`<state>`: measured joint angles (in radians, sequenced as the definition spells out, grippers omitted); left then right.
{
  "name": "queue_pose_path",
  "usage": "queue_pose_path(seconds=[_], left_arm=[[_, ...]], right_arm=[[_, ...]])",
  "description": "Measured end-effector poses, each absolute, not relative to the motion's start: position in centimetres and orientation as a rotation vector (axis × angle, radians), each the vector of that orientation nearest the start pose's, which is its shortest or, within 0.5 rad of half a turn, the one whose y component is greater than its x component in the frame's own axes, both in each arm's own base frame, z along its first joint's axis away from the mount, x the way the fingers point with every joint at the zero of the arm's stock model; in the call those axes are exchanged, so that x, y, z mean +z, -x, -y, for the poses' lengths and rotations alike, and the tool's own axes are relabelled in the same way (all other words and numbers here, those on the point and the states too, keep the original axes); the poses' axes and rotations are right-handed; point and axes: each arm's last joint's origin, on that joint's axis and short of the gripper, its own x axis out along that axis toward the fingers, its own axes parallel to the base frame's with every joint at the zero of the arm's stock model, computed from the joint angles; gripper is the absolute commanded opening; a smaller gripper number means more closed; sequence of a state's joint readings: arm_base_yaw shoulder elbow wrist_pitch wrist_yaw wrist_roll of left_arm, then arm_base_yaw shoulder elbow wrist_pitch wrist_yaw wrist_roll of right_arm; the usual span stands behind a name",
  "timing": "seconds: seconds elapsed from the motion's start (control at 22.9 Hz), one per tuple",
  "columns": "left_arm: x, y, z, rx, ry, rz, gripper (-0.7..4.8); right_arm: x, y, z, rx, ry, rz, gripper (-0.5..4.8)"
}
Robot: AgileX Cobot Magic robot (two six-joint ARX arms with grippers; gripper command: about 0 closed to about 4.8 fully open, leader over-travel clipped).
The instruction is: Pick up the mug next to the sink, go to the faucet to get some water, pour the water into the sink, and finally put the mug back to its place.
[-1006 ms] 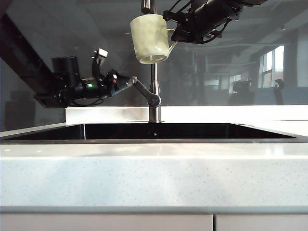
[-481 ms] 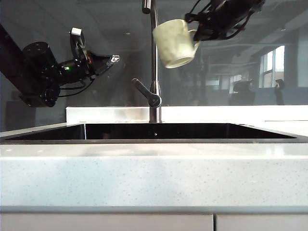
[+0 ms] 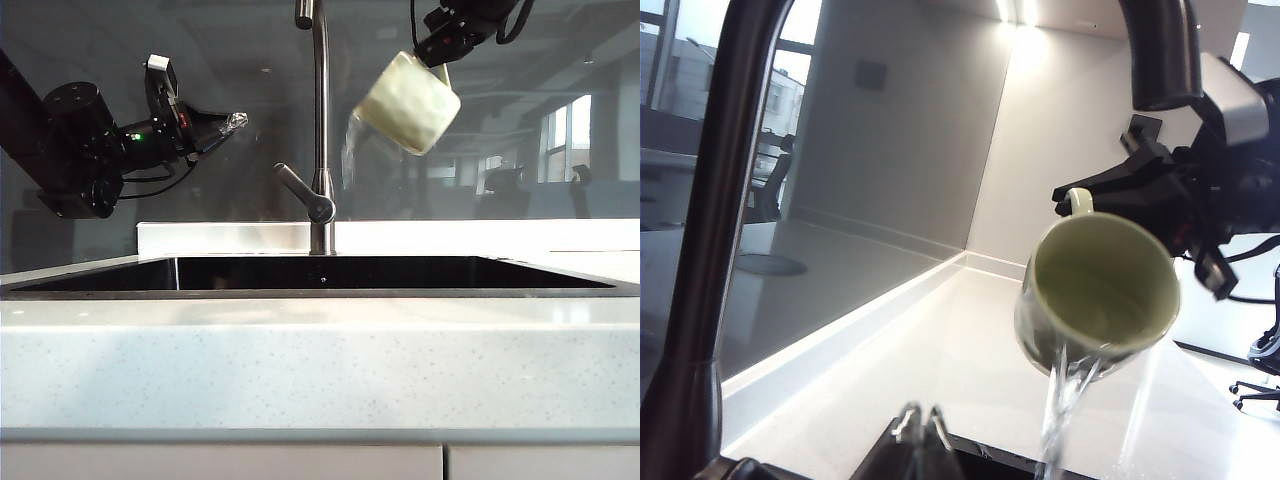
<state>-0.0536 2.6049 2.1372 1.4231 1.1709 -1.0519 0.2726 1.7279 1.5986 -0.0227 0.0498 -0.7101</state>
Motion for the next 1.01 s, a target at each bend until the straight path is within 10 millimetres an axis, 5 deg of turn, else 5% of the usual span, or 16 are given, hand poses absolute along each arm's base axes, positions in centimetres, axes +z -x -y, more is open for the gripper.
queue_pose_path(seconds=[0.31, 1.01], left_arm=[[24.6, -53.5, 5.6, -1.417, 0.382, 0.108, -0.05], [24.6, -53.5, 5.6, -1.424, 0.402, 0.082, -0.05]], right_arm=[[37.9, -38.3, -13.6, 0.229, 1.159, -0.028, -0.07], [38.3, -37.4, -15.9, 0.183, 1.650, 0.030, -0.07]])
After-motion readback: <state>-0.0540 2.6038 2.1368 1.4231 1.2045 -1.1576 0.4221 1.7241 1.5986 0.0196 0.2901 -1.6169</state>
